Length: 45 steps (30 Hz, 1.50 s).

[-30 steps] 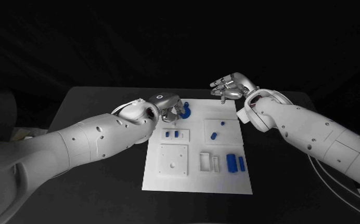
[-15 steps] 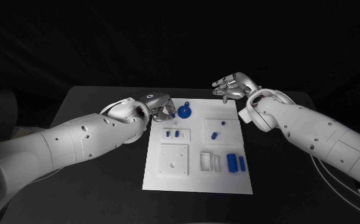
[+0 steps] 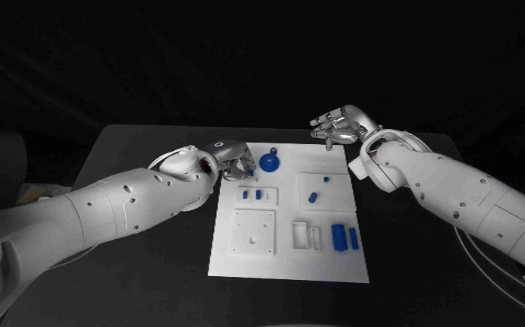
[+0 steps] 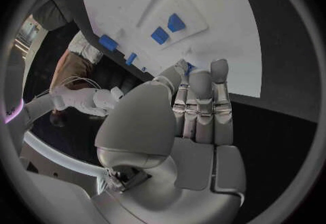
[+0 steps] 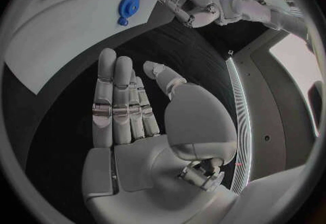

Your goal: Assemble the parts on the task board

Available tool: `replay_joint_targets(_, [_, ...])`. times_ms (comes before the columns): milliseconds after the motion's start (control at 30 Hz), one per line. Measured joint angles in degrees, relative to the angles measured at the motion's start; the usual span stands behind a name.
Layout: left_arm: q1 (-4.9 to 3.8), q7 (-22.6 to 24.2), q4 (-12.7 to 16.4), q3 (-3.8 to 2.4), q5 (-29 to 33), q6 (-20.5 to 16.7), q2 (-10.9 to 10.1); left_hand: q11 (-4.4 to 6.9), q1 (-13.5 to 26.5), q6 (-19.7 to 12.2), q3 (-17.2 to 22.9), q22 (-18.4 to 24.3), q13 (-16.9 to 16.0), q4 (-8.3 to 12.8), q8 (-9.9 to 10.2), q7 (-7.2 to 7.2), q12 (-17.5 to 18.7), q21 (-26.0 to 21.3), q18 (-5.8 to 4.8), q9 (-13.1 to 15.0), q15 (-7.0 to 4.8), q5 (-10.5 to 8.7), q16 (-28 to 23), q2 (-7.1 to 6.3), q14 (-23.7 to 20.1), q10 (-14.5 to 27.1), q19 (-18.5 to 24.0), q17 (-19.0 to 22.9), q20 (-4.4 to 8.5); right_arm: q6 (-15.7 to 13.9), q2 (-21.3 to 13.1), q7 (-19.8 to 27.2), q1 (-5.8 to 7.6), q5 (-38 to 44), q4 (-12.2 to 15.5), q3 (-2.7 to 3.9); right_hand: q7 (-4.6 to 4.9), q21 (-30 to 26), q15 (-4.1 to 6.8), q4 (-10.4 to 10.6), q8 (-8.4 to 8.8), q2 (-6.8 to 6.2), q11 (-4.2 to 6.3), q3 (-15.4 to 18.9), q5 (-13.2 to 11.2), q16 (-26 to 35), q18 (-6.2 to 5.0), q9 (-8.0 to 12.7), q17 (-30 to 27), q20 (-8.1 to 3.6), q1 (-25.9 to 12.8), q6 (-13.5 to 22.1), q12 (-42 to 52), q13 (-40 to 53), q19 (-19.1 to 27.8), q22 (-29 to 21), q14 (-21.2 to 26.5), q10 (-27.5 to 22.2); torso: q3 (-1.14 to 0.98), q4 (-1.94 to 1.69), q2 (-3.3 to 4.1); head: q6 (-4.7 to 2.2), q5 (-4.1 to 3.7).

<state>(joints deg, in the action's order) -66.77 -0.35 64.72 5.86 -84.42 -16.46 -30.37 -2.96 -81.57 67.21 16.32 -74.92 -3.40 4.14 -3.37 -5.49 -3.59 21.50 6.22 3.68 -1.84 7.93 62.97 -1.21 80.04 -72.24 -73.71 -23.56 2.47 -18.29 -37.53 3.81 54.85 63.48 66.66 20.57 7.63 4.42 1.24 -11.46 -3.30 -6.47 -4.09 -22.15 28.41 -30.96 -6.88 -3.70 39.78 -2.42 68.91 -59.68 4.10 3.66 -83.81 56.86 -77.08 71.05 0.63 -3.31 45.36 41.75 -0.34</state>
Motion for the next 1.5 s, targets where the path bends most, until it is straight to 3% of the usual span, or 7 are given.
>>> replay_joint_targets(333, [0.41,-0.01,-1.35,0.28,0.0,0.43,0.95,0.0,0.0,-0.02,0.0,0.0,0.0,0.0,0.06,0.02,0.0,0.0,-0.07,-0.02,0.0,0.0,-0.22,0.0,0.0,0.0,0.21,0.0,0.21,0.0,0.1,0.0,0.0,0.0,0.01,0.0,0.0,0.0,0.0,0.0,0.0,0.0,0.0,0.0,0.0,0.0,-0.58,0.0,0.0,0.0,0.0,0.0,0.0,0.0,0.0,-0.01,0.0,0.0,-0.05,0.03,0.01,0.09,-0.02])
replay_joint_targets(1500, [1.0,0.13,-3.02,0.83,0.09,1.06,2.69,-0.01,0.0,-0.31,0.0,0.0,0.01,0.0,0.12,-0.1,0.0,0.0,-0.09,-0.01,0.0,0.0,-0.22,-0.01,0.0,0.4,0.2,0.04,0.2,0.01,0.23,0.02,0.0,0.0,0.09,0.0,-0.01,0.0,0.0,0.0,0.0,0.0,0.0,0.0,0.22,0.0,-0.22,0.0,0.0,0.0,0.0,-0.01,0.0,0.0,0.0,0.16,0.0,0.0,-0.01,0.0,0.01,0.33,-0.55])
